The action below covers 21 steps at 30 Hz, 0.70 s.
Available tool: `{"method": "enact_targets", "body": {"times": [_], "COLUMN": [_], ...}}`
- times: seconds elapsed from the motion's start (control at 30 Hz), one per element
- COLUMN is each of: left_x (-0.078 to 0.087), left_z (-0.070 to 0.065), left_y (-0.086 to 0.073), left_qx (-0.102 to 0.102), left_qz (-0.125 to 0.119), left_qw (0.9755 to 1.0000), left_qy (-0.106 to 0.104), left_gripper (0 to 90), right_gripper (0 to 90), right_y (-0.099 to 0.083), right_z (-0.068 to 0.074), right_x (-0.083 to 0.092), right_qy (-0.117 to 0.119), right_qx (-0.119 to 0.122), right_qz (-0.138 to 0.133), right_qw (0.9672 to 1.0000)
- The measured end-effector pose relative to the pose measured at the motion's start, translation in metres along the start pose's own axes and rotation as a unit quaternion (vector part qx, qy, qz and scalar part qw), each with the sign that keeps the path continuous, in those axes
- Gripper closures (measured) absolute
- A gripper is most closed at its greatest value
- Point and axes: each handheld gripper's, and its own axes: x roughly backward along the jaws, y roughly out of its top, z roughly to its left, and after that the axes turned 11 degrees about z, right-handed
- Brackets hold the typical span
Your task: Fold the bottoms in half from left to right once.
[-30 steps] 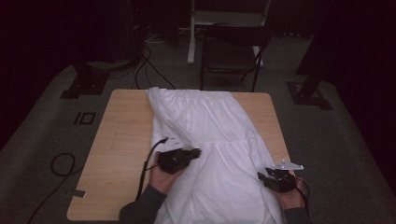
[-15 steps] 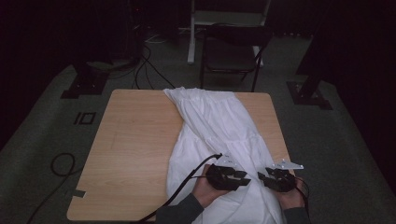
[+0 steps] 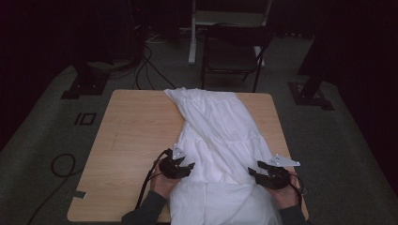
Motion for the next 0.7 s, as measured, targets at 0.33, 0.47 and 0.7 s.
{"method": "enact_targets", "body": {"times": [0.33, 0.47, 0.7], "left_x": [-0.007, -0.001, 0.014], "left_z": [0.018, 0.028, 0.054], "left_y": [-0.007, -0.016, -0.037], "left_qx": [-0.006, -0.005, 0.020], "left_qz": [0.015, 0.019, 0.024], "left_qw": [0.9994, 0.9986, 0.9969], "left_qy": [0.032, 0.049, 0.072], "left_gripper": [72.1, 79.2, 81.5], "right_gripper": [62.2, 72.0, 72.4], "right_y": [0.015, 0.020, 0.031], "right_z": [0.035, 0.042, 0.063], "right_x": [-0.038, -0.042, -0.058], "right_qy": [0.044, 0.057, 0.074], "right_qx": [0.066, 0.074, 0.088], "right_qz": [0.058, 0.059, 0.069], "right_qw": [0.9952, 0.9938, 0.9909]}}
